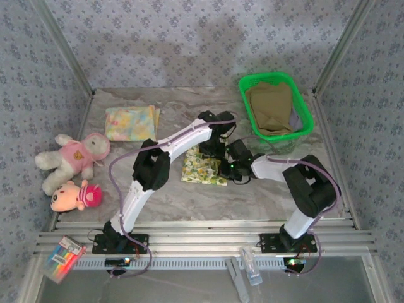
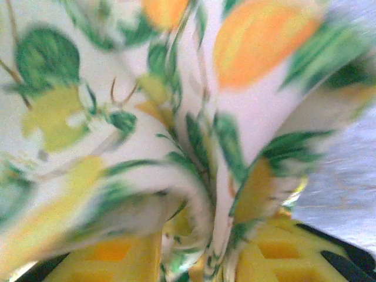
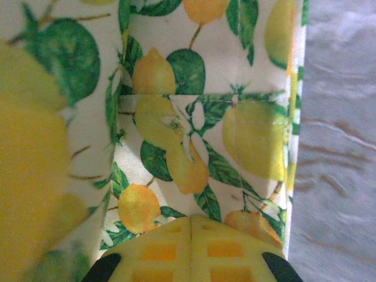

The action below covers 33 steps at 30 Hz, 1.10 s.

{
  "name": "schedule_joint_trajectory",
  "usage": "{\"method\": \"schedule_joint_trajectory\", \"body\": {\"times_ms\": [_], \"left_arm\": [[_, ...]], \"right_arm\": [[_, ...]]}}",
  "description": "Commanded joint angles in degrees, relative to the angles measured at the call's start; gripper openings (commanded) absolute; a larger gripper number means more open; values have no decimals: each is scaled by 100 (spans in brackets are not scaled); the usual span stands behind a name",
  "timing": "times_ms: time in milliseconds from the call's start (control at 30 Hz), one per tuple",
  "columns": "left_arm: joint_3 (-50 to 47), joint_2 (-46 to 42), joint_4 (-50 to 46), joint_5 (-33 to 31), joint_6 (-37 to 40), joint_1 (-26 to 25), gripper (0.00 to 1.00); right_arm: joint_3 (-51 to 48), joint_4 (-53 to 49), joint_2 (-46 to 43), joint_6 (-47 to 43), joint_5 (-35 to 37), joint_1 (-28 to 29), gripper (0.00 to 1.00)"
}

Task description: Fold and stack the skirts

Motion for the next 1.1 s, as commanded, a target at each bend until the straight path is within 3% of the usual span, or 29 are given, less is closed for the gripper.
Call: {"method": "schedule_joint_trajectory", "body": {"times_ms": [0,100,200,333,467,633,700,733,867,1067], "left_arm": [[504,-241,217,140,-19,40,42],[455,-622,403,236,13,132,48],[175,-1054,710,359,117,265,62],[-313,-1405,1146,780,485,562,81],[-623,-1420,1241,1001,943,868,94],[-938,-1111,1256,910,1307,1321,98],[-972,-963,1290,1070,1517,1489,99],[-953,-881,1288,1161,1648,1551,99],[-829,-595,1338,1511,1960,1744,100],[-592,-34,1488,2152,1767,1871,100]], "right_arm": [[-97,-605,-596,-320,539,13,6],[-164,-901,-1249,-234,1123,-31,12],[-460,-1041,-1929,29,1496,-105,21],[-911,-218,-2448,-62,623,-320,45],[-827,-120,-2364,-215,169,-198,65],[-578,331,-2055,-169,-210,140,73],[-460,486,-1828,-186,-319,286,86],[-377,527,-1697,-200,-377,364,98],[-18,755,-1252,-314,-738,707,100],[528,514,-655,-537,-399,1042,100]]}}
